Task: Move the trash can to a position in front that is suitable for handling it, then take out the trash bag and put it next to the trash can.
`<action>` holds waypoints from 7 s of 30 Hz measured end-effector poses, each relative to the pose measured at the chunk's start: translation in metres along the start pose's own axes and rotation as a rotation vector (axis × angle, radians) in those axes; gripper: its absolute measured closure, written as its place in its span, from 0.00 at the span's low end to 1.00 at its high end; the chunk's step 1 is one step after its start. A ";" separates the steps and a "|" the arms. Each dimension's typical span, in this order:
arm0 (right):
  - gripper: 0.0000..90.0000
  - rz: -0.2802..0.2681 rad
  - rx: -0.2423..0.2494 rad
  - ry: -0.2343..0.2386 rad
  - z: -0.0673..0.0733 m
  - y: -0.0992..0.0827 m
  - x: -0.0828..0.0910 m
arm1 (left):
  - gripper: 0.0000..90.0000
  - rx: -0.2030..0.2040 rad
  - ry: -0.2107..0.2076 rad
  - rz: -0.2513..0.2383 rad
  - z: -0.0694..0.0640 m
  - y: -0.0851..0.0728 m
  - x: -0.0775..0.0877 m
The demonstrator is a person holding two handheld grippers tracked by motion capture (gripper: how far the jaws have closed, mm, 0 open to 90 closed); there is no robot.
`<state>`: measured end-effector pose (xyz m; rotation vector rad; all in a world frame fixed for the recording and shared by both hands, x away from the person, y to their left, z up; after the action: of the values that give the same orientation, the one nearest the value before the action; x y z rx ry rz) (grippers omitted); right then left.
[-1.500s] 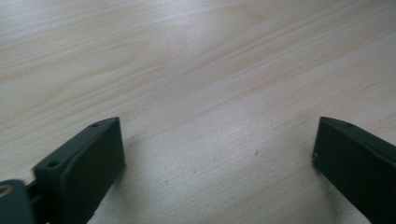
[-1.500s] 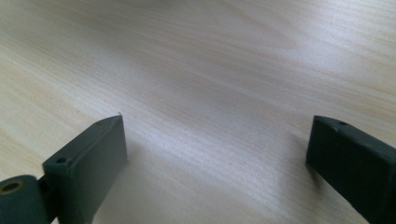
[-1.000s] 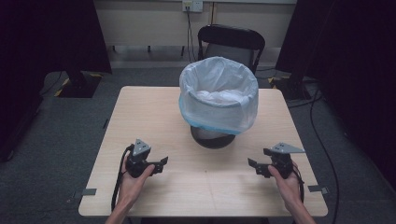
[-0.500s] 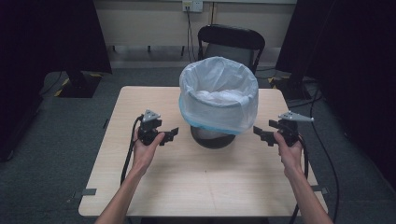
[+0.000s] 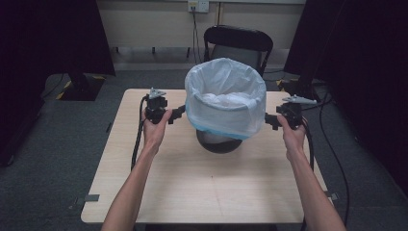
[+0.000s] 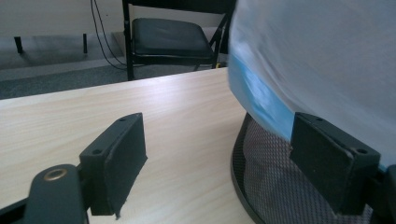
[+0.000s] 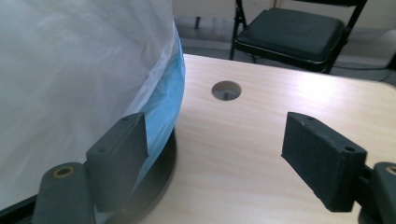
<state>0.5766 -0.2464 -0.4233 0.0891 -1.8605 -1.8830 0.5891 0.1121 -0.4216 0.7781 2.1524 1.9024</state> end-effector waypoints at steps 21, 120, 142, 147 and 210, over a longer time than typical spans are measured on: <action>0.43 -0.095 -0.119 0.095 0.014 0.013 -0.020 | 0.45 0.096 -0.084 0.042 -0.019 -0.015 -0.029; 0.25 -0.060 -0.010 0.440 0.103 0.014 0.100 | 0.29 0.020 -0.291 -0.026 -0.030 -0.020 0.188; 0.37 -0.125 0.037 0.556 0.151 0.078 0.136 | 0.27 -0.033 -0.434 -0.132 -0.099 0.064 0.206; 0.47 -0.079 0.107 0.500 0.156 0.069 0.136 | 0.19 -0.032 -0.402 -0.092 -0.103 0.060 0.188; 0.98 -0.084 0.041 0.829 0.269 0.119 0.135 | 0.99 -0.018 -0.641 -0.231 -0.206 0.135 0.178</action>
<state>0.3913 -0.0435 -0.2520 0.8339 -1.3169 -1.5044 0.3815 0.0243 -0.2183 0.9284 1.7304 1.3165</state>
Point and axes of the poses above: each handheld gripper's, and its own axes: x roughly backward along the jaws, y roughly out of its top, z roughly to its left, the point moved 9 cm from there along -x, roughly forward along the jaws, and after that the axes turned 13 degrees about -z, right-handed, at the moved point
